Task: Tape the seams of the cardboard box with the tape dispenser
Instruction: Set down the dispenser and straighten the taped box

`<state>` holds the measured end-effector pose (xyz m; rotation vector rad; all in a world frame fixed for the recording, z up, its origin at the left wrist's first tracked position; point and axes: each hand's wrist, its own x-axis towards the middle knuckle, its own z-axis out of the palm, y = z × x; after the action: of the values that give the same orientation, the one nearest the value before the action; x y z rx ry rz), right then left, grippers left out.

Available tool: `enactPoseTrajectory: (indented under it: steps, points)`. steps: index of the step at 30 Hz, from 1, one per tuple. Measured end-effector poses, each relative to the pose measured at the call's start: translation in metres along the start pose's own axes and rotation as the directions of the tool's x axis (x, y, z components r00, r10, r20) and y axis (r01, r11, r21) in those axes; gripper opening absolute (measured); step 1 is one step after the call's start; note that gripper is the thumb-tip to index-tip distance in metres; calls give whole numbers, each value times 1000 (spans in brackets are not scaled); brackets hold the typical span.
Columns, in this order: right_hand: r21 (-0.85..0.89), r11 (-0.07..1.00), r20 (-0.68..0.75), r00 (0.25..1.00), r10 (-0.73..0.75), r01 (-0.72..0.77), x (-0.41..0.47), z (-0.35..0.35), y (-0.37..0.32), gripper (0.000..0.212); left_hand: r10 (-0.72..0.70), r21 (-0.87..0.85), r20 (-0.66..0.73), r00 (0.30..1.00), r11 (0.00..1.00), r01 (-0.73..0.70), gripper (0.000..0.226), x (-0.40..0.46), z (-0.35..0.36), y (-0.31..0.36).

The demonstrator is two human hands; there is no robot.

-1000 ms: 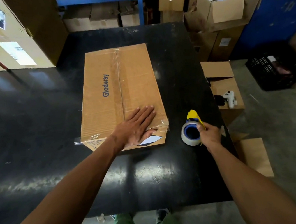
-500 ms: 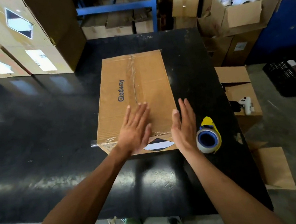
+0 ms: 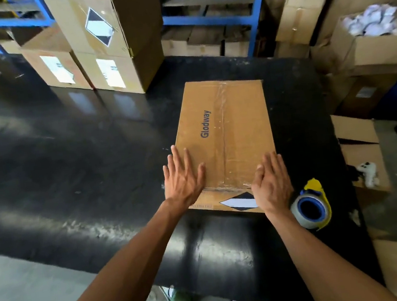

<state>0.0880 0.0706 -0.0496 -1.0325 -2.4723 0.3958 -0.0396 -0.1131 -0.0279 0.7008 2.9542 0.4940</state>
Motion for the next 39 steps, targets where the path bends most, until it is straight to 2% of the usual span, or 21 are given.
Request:
enactPoseTrajectory:
  steps: [2,4,6,7,10,14,19,22,24,26,29,32,34,37,39]
  points:
    - [-118,992,37,998,-49,53,4,-5,-1,58,-27,-34,-72,997,999,25,75,-2,1,-16]
    - [-170,984,90,995,-41,56,7,-6,-4,61,-155,-296,-54,987,946,132,75,-3,2,-21]
    - [-182,982,150,989,-14,41,4,-4,-5,61,-276,-598,1,961,770,222,69,-2,4,-20]
    - [-179,983,165,986,-10,40,2,-2,-5,61,-319,-679,30,947,689,254,65,-1,4,-21]
    - [-143,989,173,985,-10,35,-1,-5,-7,60,-369,-758,68,927,585,288,61,-1,7,-26]
    - [-175,983,224,975,-7,47,1,-11,-9,60,-371,-753,107,923,576,318,62,0,5,-23]
    - [-314,915,448,889,-93,254,38,-22,1,62,-350,-731,126,928,600,325,62,-14,8,-10]
    - [-376,867,500,859,-108,327,55,-32,-4,62,-319,-675,168,933,652,345,64,-17,8,-5]
    - [-351,893,508,859,-72,282,56,-33,-9,64,-337,-579,174,925,725,373,68,-4,2,-6]
    - [-295,946,512,858,42,130,57,-30,-9,69,-368,-495,188,911,765,412,78,7,-5,-2]
    - [-212,974,575,796,189,-78,57,-31,-6,73,-361,-394,235,902,813,428,96,11,-6,15]
    - [-254,961,531,815,231,-106,49,-33,-12,72,-338,-322,194,921,865,386,98,17,-5,15]
    - [-284,950,505,822,262,-129,41,-34,-23,74,-287,-276,214,934,899,339,98,31,-10,5]
    - [-281,946,540,788,295,-161,24,-33,-47,82,-270,4,129,954,962,272,94,52,-24,-6]
    - [-213,967,614,751,245,-141,10,-36,-68,85,-272,152,45,961,953,262,81,55,-28,3]
